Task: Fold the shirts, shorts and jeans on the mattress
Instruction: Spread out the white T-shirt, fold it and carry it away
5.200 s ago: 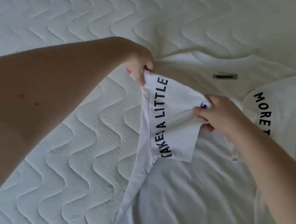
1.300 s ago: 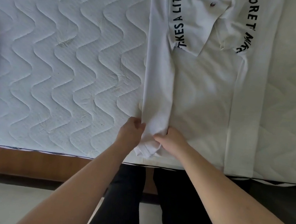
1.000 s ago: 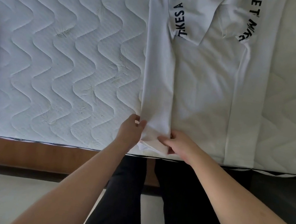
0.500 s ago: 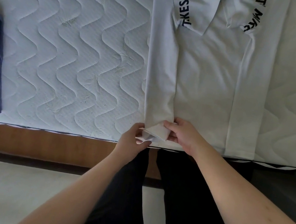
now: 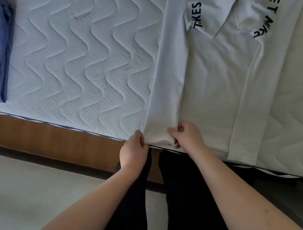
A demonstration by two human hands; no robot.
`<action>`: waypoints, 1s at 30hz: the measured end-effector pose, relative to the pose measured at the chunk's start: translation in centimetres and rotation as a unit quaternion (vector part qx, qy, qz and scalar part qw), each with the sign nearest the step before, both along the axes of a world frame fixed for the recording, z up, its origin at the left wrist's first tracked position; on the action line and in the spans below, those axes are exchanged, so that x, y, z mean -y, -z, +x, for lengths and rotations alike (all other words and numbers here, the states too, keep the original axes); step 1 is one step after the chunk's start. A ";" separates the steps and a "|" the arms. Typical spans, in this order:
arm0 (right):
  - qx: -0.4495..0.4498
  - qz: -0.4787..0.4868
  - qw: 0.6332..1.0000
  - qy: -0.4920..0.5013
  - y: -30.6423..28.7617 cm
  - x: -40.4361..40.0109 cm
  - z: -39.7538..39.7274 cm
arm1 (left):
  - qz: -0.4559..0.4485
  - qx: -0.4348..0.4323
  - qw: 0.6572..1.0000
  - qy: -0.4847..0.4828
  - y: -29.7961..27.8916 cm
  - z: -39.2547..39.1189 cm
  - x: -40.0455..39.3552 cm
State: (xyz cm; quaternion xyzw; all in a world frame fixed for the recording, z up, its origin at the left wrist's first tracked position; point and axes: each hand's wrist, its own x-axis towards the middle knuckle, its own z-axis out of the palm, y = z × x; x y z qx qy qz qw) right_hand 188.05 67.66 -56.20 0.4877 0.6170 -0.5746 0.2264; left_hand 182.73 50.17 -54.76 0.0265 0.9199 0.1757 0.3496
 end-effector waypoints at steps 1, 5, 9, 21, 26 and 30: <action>0.019 0.016 0.999 -0.028 0.2 0.1 0.5 | -0.019 0.007 1.000 0.006 0.2 -0.1 0.0; 0.050 0.067 0.991 -0.106 1.0 0.5 1.2 | -0.084 0.053 0.991 0.089 0.9 -0.5 -0.2; 0.125 0.148 0.949 -0.250 1.3 0.0 0.6 | -0.053 0.046 0.994 0.081 1.1 -1.2 0.1; 0.077 -0.016 0.991 -0.109 0.7 0.7 0.5 | 0.030 0.111 0.993 0.040 3.7 -4.5 -2.5; 0.041 -0.090 0.995 -0.011 1.1 2.5 1.6 | 0.075 0.151 0.985 0.029 3.9 -4.1 -1.6; 0.037 -0.085 0.995 0.024 1.2 2.6 2.3 | 0.071 0.127 0.989 0.010 3.7 -4.0 -0.7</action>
